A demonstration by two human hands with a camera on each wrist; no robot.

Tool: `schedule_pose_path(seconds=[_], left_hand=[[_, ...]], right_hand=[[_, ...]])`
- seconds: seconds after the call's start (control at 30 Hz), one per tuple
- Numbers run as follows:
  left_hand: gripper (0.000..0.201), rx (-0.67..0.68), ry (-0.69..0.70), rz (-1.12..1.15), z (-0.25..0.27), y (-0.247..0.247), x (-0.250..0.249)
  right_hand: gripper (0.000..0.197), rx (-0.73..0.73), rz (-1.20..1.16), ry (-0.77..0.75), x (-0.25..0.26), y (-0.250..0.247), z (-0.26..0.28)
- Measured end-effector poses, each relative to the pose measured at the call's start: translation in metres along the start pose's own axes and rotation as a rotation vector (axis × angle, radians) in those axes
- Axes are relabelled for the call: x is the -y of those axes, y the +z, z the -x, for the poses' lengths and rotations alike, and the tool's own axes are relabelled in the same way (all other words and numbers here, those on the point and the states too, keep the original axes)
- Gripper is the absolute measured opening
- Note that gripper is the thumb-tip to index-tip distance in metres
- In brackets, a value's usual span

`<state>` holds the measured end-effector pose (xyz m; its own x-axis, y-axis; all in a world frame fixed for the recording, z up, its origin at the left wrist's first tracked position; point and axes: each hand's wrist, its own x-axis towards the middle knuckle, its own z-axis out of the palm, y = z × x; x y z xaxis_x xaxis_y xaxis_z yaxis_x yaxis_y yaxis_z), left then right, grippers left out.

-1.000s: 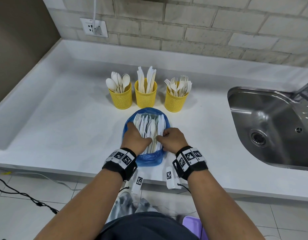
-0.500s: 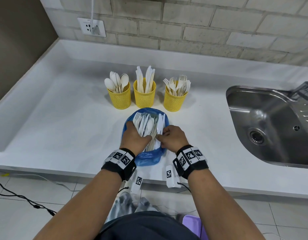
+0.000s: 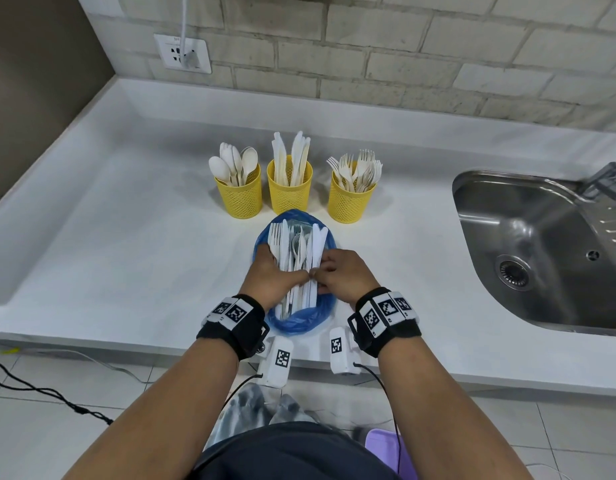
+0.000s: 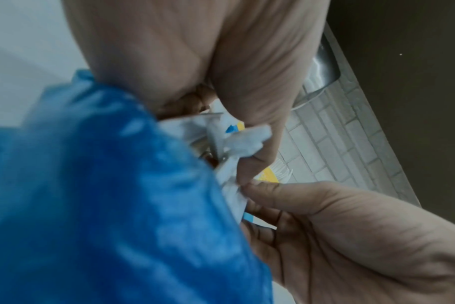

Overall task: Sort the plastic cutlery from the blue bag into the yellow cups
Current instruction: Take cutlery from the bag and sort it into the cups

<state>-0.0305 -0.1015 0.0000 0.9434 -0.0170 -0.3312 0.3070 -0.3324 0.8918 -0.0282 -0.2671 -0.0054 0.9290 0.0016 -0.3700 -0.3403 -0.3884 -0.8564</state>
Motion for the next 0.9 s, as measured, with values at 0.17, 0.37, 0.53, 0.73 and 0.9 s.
schedule_pose_path(seconds=[0.17, 0.37, 0.53, 0.73, 0.9], left_hand=[[0.063, 0.017, 0.008, 0.034, -0.003, 0.0, 0.003], [0.072, 0.022, 0.01, 0.073, -0.005, 0.001, 0.005], [0.066, 0.029, 0.028, 0.039, -0.007, 0.002, 0.006], [0.066, 0.024, 0.06, 0.052, -0.009, 0.004, 0.006], [0.068, 0.027, 0.091, 0.046, -0.01, 0.006, 0.006]], right_hand=[[0.025, -0.041, -0.05, 0.023, 0.005, -0.003, 0.002], [0.021, -0.075, -0.124, 0.065, 0.011, -0.005, 0.005], [0.015, -0.037, -0.161, 0.087, 0.013, -0.005, 0.004], [0.014, -0.064, -0.147, 0.062, 0.013, 0.002, 0.001], [0.011, -0.066, -0.215, 0.093, 0.013, 0.002, 0.002]])
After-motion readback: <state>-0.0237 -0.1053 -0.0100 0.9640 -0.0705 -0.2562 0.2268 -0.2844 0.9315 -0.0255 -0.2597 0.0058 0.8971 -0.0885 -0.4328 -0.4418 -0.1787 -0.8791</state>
